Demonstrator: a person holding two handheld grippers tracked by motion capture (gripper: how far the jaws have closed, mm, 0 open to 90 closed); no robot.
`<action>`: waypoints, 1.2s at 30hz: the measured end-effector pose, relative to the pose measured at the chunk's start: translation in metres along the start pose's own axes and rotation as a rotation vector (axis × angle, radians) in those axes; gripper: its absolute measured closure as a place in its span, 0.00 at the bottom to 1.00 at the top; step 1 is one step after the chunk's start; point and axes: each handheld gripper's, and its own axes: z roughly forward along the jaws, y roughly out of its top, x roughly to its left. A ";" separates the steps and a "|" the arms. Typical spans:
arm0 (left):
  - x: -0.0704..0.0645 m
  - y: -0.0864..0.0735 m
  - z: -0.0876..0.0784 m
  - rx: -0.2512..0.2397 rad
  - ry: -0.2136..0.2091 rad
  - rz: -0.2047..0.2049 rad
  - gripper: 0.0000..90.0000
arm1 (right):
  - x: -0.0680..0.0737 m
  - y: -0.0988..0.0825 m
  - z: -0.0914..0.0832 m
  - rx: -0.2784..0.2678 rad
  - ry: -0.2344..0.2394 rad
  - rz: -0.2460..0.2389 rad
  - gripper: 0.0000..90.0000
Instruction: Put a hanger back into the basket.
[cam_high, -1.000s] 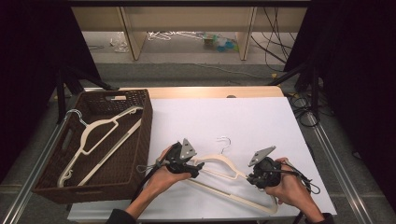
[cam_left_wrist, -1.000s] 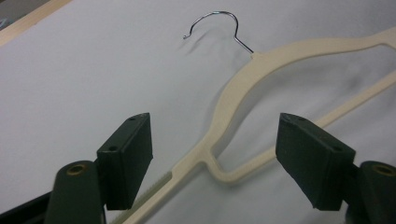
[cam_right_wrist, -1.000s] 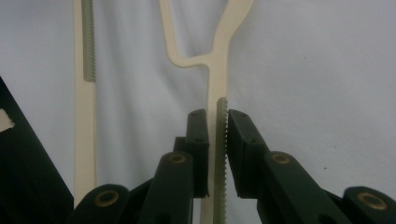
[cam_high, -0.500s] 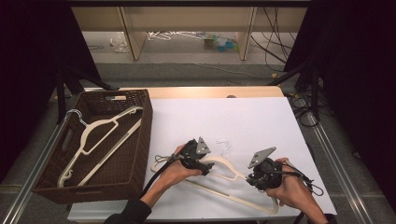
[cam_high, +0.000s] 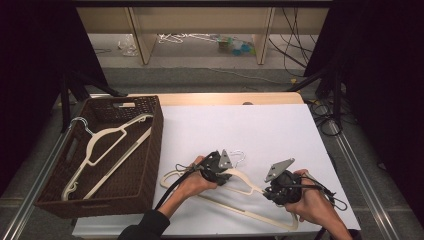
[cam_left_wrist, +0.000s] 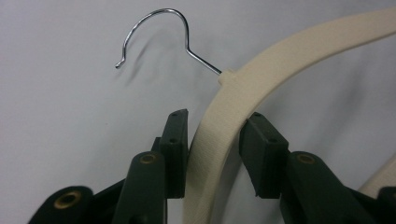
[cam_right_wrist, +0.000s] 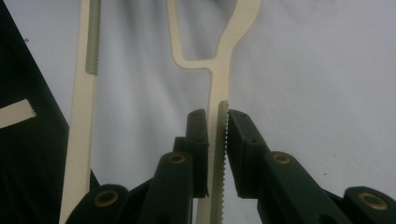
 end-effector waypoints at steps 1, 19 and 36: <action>0.000 0.000 -0.001 -0.001 -0.005 0.008 0.71 | 0.000 0.000 0.000 -0.001 0.000 -0.006 0.88; -0.002 0.006 -0.061 -0.084 -0.029 0.115 0.79 | -0.012 -0.011 -0.003 -0.039 0.023 -0.040 0.85; -0.001 0.008 -0.074 -0.122 -0.180 0.057 0.83 | -0.020 -0.017 0.000 -0.016 -0.002 -0.092 0.84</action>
